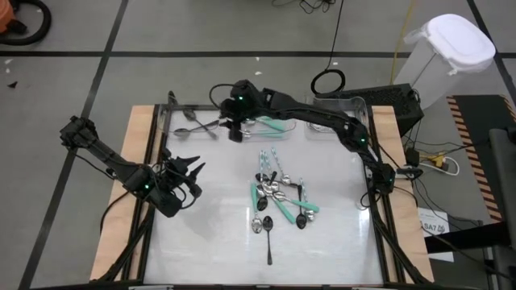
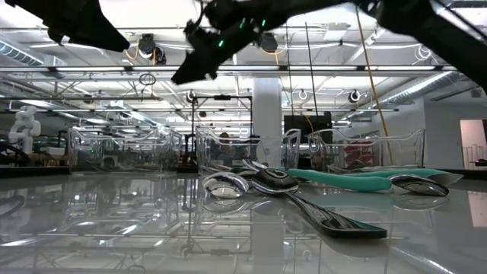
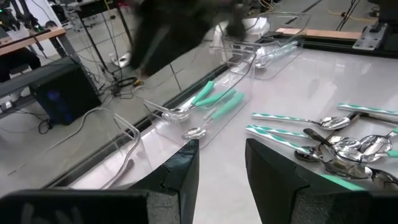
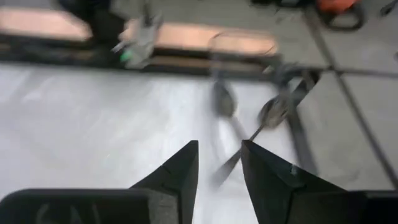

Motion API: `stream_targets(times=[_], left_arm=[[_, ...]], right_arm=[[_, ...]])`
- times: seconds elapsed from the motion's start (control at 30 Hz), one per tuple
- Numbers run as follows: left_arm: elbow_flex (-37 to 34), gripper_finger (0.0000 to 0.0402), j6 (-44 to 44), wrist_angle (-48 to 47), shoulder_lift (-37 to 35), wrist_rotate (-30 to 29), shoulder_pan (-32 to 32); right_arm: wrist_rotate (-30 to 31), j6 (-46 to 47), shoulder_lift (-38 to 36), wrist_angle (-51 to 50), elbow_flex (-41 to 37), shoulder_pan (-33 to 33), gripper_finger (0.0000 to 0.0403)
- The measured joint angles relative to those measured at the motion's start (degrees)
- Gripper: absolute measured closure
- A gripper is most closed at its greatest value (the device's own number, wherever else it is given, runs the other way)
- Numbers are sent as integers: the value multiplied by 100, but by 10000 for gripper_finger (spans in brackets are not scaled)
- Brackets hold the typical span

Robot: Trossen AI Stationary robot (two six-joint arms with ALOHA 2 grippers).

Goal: Sort silverware by color (type)
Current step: Put the green spoon into the center transparent bin

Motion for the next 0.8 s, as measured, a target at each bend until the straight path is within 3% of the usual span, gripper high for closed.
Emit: stream_targets(times=[0.2,0.4,0.57,0.8], left_arm=[[0,270,-42,13,0,76,-45],[0,270,-66,87,2,492,-46],[0,270,-36,291,3,780,-46],[0,270,172,694,2,1038,-46]], right_arm=[[-7,-128,-842,-2189,7,511,287],[226,377,-1062,-3963,7,1363,287],[1024,900,-1062,-4343,-267,2186,287],[1489,1692,-1060,-4190,-1294,3103,287]])
